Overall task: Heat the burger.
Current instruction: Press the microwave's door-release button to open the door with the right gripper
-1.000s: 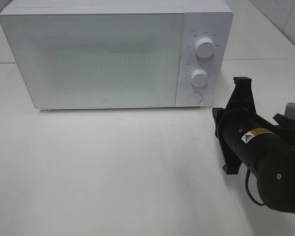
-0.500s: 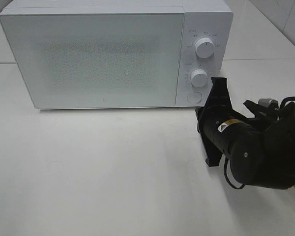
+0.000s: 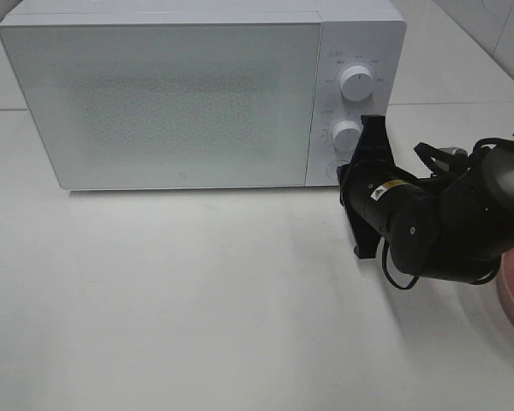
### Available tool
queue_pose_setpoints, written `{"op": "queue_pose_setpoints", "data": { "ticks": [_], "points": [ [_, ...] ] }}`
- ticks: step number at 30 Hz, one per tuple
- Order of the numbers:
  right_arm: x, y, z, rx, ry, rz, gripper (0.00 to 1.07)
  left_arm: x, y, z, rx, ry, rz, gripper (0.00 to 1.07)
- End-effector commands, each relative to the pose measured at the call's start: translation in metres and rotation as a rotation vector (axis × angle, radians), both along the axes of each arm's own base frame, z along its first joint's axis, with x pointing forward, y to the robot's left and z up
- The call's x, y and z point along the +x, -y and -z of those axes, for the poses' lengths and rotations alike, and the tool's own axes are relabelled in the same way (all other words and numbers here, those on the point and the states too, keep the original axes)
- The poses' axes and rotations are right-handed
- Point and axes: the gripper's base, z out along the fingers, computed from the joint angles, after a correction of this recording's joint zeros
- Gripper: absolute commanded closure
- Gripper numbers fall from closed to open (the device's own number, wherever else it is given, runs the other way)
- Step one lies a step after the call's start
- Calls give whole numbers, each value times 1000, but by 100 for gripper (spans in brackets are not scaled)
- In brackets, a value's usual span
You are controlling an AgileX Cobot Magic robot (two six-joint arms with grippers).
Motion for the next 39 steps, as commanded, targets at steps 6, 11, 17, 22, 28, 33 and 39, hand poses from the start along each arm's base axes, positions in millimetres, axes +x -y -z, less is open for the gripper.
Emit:
{"op": "queue_pose_setpoints", "data": {
  "ticks": [6, 11, 17, 22, 28, 33, 39],
  "points": [
    [14, -1, 5, 11, -5, -12, 107, -2, 1, -1, -6, 22, 3, 9],
    [22, -3, 14, 12, -26, -11, 107, -1, 1, -1, -6, 20, 3, 9],
    [26, 6, 14, 3, -25, 10, 107, -1, 1, -1, -5, 19, 2, 9],
    [33, 8, 15, -3, -23, 8, 107, -1, 1, -1, -5, 19, 2, 9],
    [39, 5, 21, 5, -23, 9, 107, -1, 1, -1, -5, 19, 2, 9],
    [43, 4, 22, 12, -7, 27, 107, -1, 1, -1, -5, 19, 2, 9],
    [46, 5, 14, 18, 75, 45, 107, -1, 1, -1, -5, 19, 2, 9]
  ]
}}
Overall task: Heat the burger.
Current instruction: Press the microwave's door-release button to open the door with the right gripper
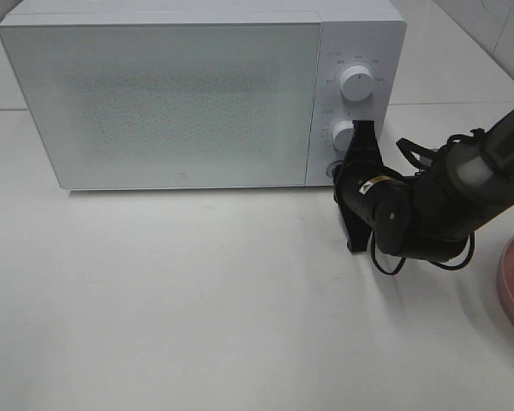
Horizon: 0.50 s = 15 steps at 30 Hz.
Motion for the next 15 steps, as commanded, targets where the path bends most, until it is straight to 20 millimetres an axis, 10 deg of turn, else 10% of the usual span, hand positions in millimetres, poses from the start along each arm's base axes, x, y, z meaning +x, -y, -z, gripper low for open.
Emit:
{"op": "queue_pose_setpoints", "data": {
  "ticks": [1, 15],
  "points": [
    [10, 0, -14, 15, 125, 28, 107, -1, 1, -1, -5, 19, 2, 9],
    [32, -6, -38, 49, 285, 75, 107, -1, 1, -1, -5, 19, 2, 9]
  ]
}}
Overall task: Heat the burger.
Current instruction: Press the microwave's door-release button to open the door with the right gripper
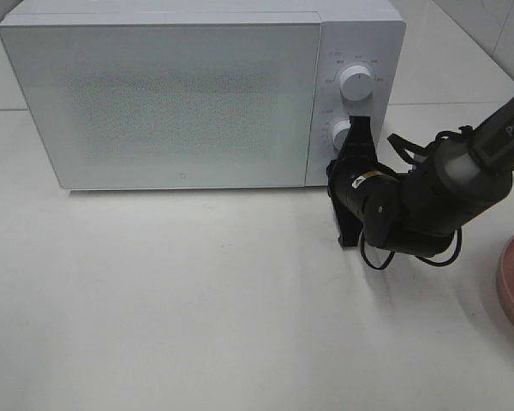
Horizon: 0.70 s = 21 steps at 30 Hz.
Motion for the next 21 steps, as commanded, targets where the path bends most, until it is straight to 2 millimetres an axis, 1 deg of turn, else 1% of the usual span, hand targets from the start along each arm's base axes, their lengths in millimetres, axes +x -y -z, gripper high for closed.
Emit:
{"op": "queue_pose_setpoints", "data": {
  "ticks": [1, 3, 8, 15, 21],
  "points": [
    [24, 1, -35, 9, 273, 42, 107, -1, 1, -1, -5, 19, 2, 9],
    [34, 0, -40, 5, 351, 78, 107, -1, 1, -1, -5, 19, 2, 9],
    [40, -2, -42, 2, 390, 83, 107, -1, 1, -1, -5, 19, 2, 9],
    [40, -3, -40, -16, 379, 75, 107, -1, 1, -1, -5, 19, 2, 9],
    [37, -3, -36, -17, 331, 64, 107, -1, 1, -1, -5, 19, 2, 9]
  ]
}}
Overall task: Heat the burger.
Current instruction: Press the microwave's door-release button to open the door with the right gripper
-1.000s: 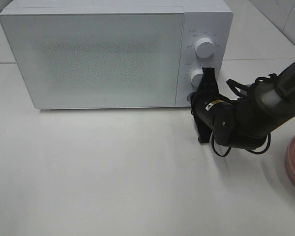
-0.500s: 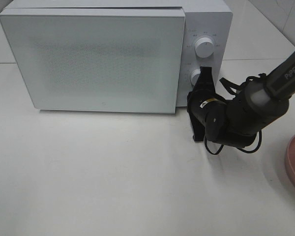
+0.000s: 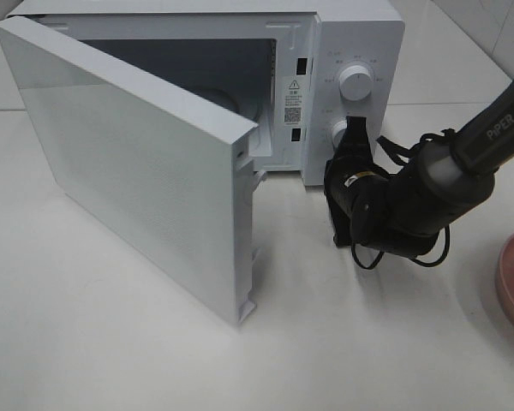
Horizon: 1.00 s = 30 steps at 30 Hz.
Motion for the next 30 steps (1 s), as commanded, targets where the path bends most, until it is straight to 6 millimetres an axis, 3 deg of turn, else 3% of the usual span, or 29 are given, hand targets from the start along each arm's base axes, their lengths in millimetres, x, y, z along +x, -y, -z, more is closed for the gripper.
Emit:
{"op": "queue_pose_setpoints", "data": {
  "ticks": [1, 16, 30],
  "points": [
    [29, 3, -39, -15, 293, 9, 107, -1, 1, -1, -5, 19, 2, 9],
    [-4, 7, -30, -20, -36, -96, 107, -1, 1, -1, -5, 19, 2, 9],
    [-40, 14, -44, -183, -217, -291, 107, -1, 1, -1, -5, 19, 2, 9]
  ]
}}
